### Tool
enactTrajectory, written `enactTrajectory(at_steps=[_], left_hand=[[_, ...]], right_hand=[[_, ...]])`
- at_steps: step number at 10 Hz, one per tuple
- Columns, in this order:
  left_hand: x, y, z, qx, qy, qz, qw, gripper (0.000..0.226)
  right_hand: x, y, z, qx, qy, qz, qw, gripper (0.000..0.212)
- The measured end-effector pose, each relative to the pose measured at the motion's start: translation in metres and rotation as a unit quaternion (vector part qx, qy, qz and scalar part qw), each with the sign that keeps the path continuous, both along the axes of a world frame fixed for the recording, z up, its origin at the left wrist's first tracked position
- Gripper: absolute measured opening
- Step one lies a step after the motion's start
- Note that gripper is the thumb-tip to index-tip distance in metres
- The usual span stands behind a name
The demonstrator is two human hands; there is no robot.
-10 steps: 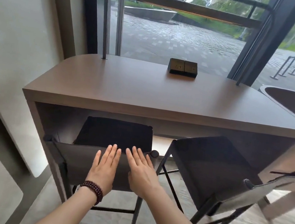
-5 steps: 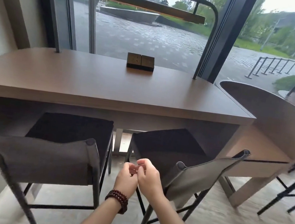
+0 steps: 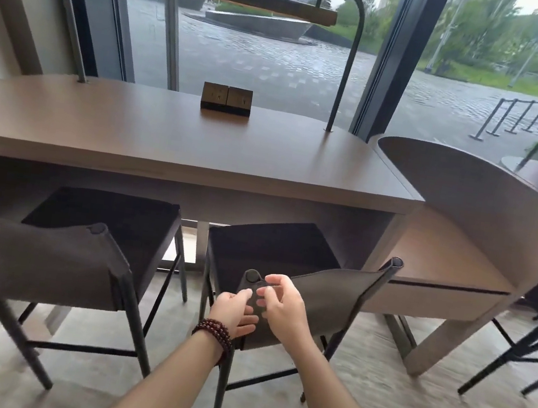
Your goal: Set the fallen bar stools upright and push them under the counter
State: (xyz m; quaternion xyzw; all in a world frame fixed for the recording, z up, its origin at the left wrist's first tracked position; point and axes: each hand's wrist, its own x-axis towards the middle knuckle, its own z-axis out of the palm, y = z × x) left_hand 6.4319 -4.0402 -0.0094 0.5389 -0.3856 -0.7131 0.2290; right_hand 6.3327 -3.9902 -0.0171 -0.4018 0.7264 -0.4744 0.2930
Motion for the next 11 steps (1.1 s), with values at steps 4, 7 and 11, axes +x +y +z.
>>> enactTrajectory(at_steps=[4,7,11], left_hand=[[-0.080,0.001,-0.010,0.147,0.064,0.051,0.986,0.063],[-0.111,-0.033,-0.028,0.066,-0.047,0.138,0.987,0.043],[-0.051,-0.121,-0.026,-0.019,-0.106,0.178,0.978,0.016]], right_hand=[[-0.094,0.011,-0.002,0.096,-0.184,-0.154,0.966,0.043],[-0.179,-0.020,-0.006,0.135,-0.377,-0.175,0.899,0.055],[-0.160,-0.078,-0.023,0.050,-0.504,-0.211,0.836,0.004]])
